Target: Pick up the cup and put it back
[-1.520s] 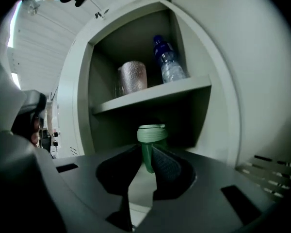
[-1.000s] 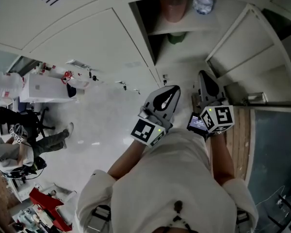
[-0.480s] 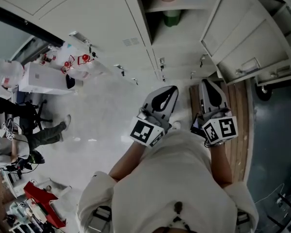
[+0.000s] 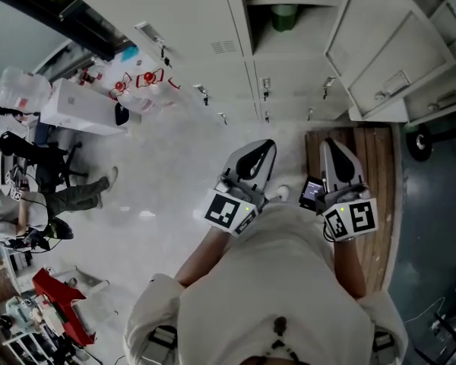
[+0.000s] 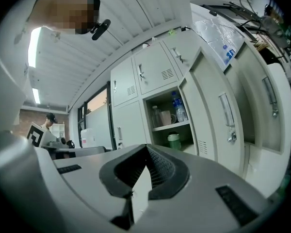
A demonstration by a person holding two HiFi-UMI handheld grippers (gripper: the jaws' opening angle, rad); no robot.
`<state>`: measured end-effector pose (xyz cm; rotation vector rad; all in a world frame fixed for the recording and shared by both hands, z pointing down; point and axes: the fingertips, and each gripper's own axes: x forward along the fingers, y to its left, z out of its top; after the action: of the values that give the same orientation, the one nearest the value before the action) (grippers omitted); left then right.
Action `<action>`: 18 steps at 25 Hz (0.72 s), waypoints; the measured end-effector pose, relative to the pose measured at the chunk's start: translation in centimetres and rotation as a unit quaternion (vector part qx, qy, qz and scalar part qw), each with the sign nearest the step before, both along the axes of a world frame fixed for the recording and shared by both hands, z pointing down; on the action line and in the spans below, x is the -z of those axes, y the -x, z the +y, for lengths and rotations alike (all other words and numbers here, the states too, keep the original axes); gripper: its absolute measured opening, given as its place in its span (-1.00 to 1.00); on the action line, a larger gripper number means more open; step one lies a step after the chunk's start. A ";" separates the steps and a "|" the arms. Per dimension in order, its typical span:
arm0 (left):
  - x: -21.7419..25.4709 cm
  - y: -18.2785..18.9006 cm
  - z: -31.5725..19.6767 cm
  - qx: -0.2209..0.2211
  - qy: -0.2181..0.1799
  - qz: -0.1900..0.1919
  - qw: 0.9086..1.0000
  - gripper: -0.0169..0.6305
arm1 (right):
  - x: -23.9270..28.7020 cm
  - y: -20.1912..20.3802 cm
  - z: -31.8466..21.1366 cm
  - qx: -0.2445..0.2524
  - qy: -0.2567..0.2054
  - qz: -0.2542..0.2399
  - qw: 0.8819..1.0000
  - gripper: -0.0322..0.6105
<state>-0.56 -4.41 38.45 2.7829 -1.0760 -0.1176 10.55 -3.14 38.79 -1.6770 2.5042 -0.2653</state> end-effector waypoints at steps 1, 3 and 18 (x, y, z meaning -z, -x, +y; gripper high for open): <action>0.1 0.3 0.3 0.001 -0.001 0.000 1.000 -0.92 | 0.2 0.2 0.4 0.000 -0.001 0.000 1.000 -0.82; 0.2 0.9 0.7 0.002 -0.001 0.001 1.000 -0.92 | 0.4 0.7 0.9 0.001 -0.004 0.005 1.000 -0.82; -0.5 9.5 1.2 -0.034 0.015 0.010 0.999 -0.92 | -0.1 11.3 2.2 -0.010 0.016 0.028 0.999 -0.82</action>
<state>-10.09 -3.18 38.99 2.7820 -0.9707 -0.1195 -0.73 -0.90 38.87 -1.7429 2.5343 -0.2612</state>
